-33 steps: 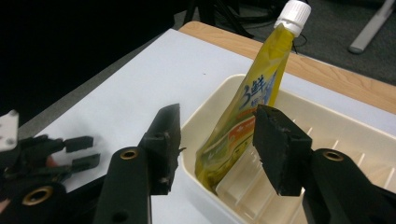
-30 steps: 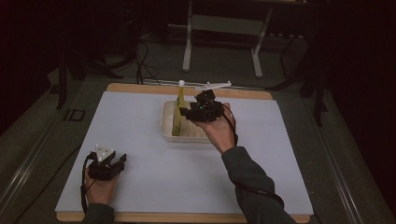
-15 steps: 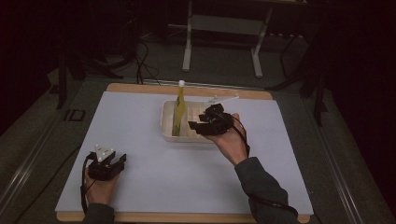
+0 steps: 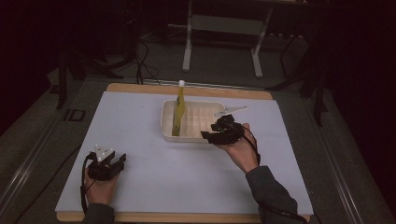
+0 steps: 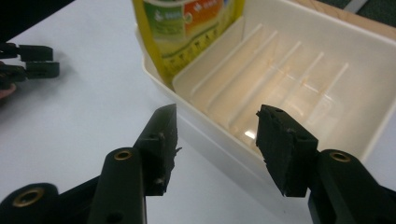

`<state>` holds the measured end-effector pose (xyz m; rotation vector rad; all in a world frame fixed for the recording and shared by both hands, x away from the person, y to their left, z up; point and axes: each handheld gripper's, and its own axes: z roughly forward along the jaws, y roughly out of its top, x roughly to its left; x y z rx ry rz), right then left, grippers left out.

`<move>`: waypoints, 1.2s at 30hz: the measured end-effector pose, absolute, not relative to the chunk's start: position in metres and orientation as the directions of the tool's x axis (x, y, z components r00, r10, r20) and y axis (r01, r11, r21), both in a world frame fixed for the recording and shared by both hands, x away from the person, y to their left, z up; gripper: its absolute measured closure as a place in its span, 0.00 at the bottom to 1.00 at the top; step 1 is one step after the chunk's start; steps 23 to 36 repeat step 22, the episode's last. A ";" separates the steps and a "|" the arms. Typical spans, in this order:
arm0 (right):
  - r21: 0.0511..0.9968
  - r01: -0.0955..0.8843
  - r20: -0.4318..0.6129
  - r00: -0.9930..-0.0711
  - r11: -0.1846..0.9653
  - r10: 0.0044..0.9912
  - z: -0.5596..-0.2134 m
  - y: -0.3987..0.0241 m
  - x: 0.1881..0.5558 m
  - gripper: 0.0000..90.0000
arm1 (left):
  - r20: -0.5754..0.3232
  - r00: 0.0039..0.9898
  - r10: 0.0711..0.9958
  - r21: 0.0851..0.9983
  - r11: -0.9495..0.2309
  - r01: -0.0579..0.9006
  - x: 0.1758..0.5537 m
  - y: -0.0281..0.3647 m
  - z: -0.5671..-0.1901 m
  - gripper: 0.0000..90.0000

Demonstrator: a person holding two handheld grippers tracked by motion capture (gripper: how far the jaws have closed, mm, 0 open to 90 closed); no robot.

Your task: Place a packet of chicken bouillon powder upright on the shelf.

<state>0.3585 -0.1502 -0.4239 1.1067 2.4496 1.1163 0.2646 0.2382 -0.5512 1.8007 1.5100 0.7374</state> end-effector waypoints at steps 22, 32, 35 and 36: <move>0.705 0.615 0.138 -0.607 0.352 0.782 -0.457 -0.195 0.355 0.52 | 0.027 0.143 0.989 0.778 -0.110 0.618 0.265 0.239 -0.551 0.60; 0.705 0.615 0.138 -0.607 0.352 0.782 -0.457 -0.195 0.355 0.52 | 0.027 0.143 0.989 0.778 -0.110 0.618 0.265 0.239 -0.551 0.60; 0.705 0.615 0.138 -0.607 0.352 0.782 -0.457 -0.195 0.355 0.52 | 0.027 0.143 0.989 0.778 -0.110 0.618 0.265 0.239 -0.551 0.60; 0.705 0.615 0.138 -0.607 0.352 0.782 -0.457 -0.195 0.355 0.52 | 0.027 0.143 0.989 0.778 -0.110 0.618 0.265 0.239 -0.551 0.60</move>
